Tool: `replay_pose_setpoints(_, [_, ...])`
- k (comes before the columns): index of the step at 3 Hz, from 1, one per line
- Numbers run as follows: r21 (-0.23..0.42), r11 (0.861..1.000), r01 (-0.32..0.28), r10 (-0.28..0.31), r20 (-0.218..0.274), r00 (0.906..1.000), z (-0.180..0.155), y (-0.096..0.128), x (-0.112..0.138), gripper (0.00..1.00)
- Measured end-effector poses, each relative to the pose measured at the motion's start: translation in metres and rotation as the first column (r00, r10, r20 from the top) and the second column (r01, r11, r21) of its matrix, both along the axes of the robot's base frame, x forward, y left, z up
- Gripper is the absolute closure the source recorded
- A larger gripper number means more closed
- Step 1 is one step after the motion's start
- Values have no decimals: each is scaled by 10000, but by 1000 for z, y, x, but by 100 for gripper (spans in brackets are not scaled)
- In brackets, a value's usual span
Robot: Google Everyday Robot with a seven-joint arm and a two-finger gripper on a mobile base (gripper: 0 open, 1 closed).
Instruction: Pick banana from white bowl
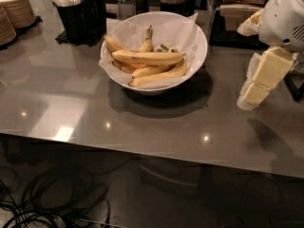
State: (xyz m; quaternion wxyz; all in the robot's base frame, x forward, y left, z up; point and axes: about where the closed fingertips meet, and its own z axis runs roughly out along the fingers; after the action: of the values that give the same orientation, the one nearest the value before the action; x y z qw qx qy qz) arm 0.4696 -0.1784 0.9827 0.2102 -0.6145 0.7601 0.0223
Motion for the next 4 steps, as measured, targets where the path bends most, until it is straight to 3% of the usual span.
replay_pose_setpoints(1, [1407, 9851, -985, 978, 123, 9951, 9, 54, 39, 0])
replay_pose_setpoints(2, [2345, 9532, -1907, 1929, 137, 9811, 16, 112, 74, 0])
replay_pose_setpoints(3, [2399, 9502, -1990, 1988, 254, 9797, 19, 118, 78, 0])
replay_pose_setpoints(4, [2950, 9385, -1792, 1825, 168, 9831, 6, 122, 88, 0])
